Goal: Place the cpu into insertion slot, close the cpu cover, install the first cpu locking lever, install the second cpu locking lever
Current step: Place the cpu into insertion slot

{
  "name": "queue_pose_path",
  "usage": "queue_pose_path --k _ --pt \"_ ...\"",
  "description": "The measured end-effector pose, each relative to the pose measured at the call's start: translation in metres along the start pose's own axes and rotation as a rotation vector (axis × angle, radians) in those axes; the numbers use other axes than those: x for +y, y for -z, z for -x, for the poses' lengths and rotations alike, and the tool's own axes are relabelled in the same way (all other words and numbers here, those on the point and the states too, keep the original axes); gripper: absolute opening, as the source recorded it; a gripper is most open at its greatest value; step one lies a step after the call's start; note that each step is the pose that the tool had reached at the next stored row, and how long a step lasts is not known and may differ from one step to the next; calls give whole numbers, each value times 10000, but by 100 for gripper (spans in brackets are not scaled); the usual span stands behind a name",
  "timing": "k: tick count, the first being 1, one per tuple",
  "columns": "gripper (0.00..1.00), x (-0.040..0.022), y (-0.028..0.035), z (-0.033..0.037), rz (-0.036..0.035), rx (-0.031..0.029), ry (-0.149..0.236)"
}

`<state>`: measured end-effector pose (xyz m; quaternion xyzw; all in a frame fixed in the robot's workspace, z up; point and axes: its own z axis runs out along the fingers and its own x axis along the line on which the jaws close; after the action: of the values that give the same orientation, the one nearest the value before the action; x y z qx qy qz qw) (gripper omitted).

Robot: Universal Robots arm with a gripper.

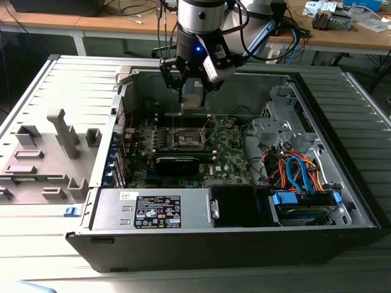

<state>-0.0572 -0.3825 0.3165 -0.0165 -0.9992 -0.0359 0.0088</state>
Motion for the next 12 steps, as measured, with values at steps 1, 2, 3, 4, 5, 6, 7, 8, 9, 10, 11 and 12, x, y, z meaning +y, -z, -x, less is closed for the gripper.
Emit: queue_pose_path --k 1,2,3,4,5,6,7,8,9,10,11,12 --pt "55 0 0 0 1 -3 -49" --pt "55 0 0 0 2 -7 -103" --pt "55 0 0 0 2 -12 -180" --pt "55 0 0 0 2 -14 -215" --pt "55 0 1 0 0 -17 -255" --pt "55 -1 0 0 2 -21 -308" --pt "55 -1 -1 0 3 -23 -342" --pt "55 -1 -1 0 3 -26 -378" --pt "55 -1 -1 0 3 -28 -409" --pt "55 -1 -2 0 4 -30 -431" --pt "55 -1 -3 0 5 -33 -468" --pt "55 -1 -3 0 5 -34 -491"
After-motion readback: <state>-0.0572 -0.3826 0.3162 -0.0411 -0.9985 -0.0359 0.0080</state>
